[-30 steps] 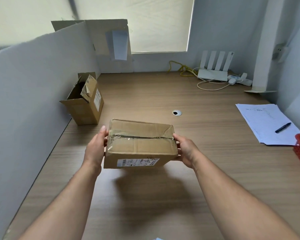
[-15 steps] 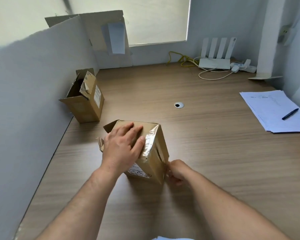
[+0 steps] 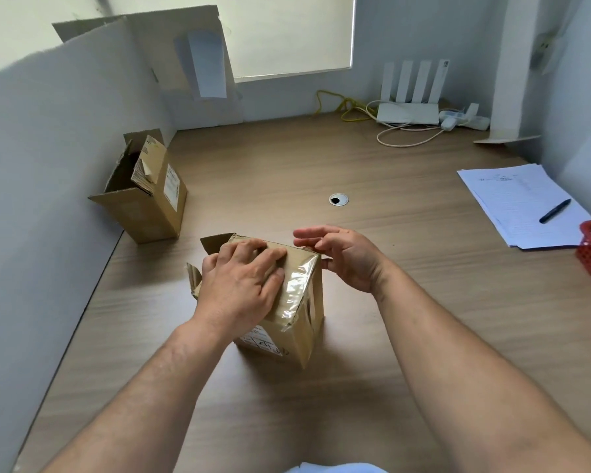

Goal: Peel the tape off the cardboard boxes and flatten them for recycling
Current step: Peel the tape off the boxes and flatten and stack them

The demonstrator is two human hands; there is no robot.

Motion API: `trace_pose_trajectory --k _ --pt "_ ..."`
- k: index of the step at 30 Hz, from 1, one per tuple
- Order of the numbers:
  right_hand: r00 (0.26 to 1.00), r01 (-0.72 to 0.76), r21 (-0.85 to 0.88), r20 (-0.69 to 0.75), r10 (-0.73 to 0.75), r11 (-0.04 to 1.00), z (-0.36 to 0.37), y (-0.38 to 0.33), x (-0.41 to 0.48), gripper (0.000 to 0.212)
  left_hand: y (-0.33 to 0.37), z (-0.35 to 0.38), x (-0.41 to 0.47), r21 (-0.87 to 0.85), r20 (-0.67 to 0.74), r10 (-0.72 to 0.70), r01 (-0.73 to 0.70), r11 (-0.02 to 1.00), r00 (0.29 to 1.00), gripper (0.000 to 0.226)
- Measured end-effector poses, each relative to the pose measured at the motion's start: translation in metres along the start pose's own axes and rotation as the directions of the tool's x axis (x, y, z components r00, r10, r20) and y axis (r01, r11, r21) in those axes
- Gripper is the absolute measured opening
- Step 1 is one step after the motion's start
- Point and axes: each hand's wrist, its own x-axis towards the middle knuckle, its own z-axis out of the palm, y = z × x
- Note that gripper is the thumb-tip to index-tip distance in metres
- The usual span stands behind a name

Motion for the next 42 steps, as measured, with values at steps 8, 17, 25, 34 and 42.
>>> trace_pose_trajectory --k 8,17,25,34,42 --pt "0.995 -0.024 -0.083 0.096 0.032 0.996 0.001 -0.007 0.010 0.026 -0.003 0.002 0.002 -0.001 -0.005 0.009 -0.009 1.000 1.000 0.073" --pt "0.995 -0.017 -0.125 0.091 0.029 0.992 -0.001 -0.008 0.018 0.011 -0.003 0.003 0.002 -0.008 -0.004 0.000 0.000 1.000 1.000 0.072" --pt "0.997 0.055 -0.240 0.067 -0.040 0.969 -0.008 -0.021 0.014 0.028 -0.005 0.002 -0.002 -0.072 0.092 -0.056 0.063 0.995 0.994 0.063" --pt "0.976 -0.040 -0.222 0.202 0.086 0.974 -0.006 -0.025 0.009 0.020 -0.002 0.000 -0.001 -0.063 0.094 -0.051 0.057 0.996 0.994 0.071" --pt "0.997 -0.075 -0.341 0.001 0.080 0.937 -0.002 -0.034 0.004 0.015 0.009 -0.002 -0.002 -0.021 0.068 -0.093 0.095 0.995 0.993 0.079"
